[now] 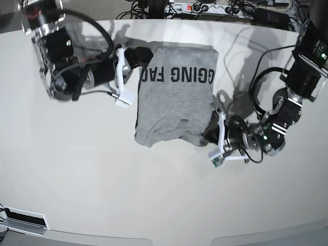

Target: Layout the t-shirt on the table in an organized manner, then fold the t-shirt properly

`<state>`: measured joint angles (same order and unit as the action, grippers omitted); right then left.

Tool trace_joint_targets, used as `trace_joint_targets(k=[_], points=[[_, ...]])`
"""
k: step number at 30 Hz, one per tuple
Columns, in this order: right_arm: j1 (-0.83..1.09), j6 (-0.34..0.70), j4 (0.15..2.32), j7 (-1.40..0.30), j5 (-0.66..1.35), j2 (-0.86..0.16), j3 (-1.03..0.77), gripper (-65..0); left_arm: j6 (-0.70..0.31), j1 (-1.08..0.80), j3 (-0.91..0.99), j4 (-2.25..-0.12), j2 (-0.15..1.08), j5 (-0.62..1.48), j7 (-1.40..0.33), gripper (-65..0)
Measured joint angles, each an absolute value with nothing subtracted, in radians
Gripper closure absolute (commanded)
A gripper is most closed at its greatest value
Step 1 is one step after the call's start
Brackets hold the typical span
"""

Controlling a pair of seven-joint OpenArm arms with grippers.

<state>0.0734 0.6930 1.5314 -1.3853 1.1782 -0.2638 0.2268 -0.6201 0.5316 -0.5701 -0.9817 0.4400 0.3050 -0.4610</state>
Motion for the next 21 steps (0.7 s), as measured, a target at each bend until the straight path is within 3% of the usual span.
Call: trace_joint_targets(k=[6, 8, 13, 18, 21], points=[[0.145, 0.693, 1.679, -1.394, 1.150, -0.233, 0.073, 0.0, -0.641, 0.614, -0.516, -1.020, 0.490, 0.553, -0.663, 0.0], [0.154, 0.693, 1.739, -1.398, 1.176, -0.238, 0.014, 0.0, -0.696, 0.622, -0.459, -1.045, 0.525, 0.694, -0.761, 0.0], [0.155, 0.693, 1.868, -1.412, 1.295, -0.232, -0.149, 0.0, -0.689, 0.622, -0.263, -1.097, 0.590, 1.137, -1.110, 0.0], [0.173, 0.693, 1.975, -1.410, 1.464, -0.234, -0.323, 0.0, -0.689, 0.485, -0.101, -1.204, 0.646, 1.430, -1.341, 0.0], [0.247, 0.693, 2.019, -1.412, 1.459, -0.230, -0.416, 0.0, -0.693, 0.352, -0.016, -1.333, 0.682, 1.449, -1.412, 0.0]])
